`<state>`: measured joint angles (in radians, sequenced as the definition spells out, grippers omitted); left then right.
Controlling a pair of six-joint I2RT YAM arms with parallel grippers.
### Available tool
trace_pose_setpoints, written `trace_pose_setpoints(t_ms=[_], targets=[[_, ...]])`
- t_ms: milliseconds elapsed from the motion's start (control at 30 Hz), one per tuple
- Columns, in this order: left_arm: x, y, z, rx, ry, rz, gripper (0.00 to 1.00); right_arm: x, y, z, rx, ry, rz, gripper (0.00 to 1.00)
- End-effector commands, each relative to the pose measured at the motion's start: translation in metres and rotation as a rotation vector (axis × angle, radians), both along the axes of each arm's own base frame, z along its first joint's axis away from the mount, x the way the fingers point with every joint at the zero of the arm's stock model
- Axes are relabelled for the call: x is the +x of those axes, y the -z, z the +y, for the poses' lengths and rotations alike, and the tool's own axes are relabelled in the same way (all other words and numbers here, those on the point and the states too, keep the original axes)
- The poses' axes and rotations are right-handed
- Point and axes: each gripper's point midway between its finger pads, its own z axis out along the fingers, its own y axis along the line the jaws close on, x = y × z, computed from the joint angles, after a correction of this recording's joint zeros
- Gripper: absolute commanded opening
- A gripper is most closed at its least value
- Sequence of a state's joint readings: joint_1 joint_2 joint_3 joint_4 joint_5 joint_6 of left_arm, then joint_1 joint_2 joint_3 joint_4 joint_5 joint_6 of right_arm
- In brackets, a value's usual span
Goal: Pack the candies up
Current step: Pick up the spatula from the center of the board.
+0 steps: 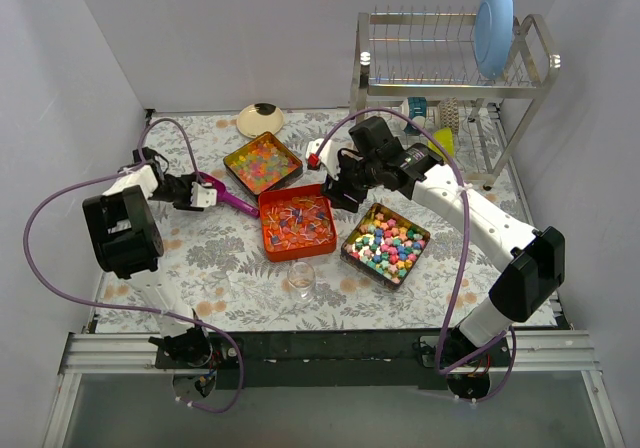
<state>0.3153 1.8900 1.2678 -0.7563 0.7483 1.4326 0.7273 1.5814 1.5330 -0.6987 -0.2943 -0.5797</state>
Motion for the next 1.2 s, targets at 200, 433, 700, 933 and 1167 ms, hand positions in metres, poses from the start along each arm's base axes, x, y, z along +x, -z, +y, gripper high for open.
trace_pose_setpoints(t_ms=[200, 433, 700, 933, 1167], targets=[[0.007, 0.009, -0.006, 0.035, 0.046, -0.013, 0.32, 0.003, -0.001, -0.002, 0.011, 0.007, -0.007, 0.64], [0.012, 0.021, -0.007, 0.040, 0.021, -0.002, 0.16, -0.001, 0.001, -0.003, 0.010, 0.005, 0.013, 0.64], [0.002, 0.008, -0.018, -0.039, -0.074, 0.033, 0.06, 0.002, -0.007, 0.001, 0.029, 0.007, 0.009, 0.64], [-0.028, -0.018, -0.025, -0.096, -0.178, 0.100, 0.00, 0.001, -0.017, 0.004, 0.051, 0.003, -0.002, 0.64], [-0.054, -0.073, -0.034, -0.169, -0.281, 0.191, 0.00, -0.004, -0.036, 0.007, 0.095, -0.030, -0.019, 0.64]])
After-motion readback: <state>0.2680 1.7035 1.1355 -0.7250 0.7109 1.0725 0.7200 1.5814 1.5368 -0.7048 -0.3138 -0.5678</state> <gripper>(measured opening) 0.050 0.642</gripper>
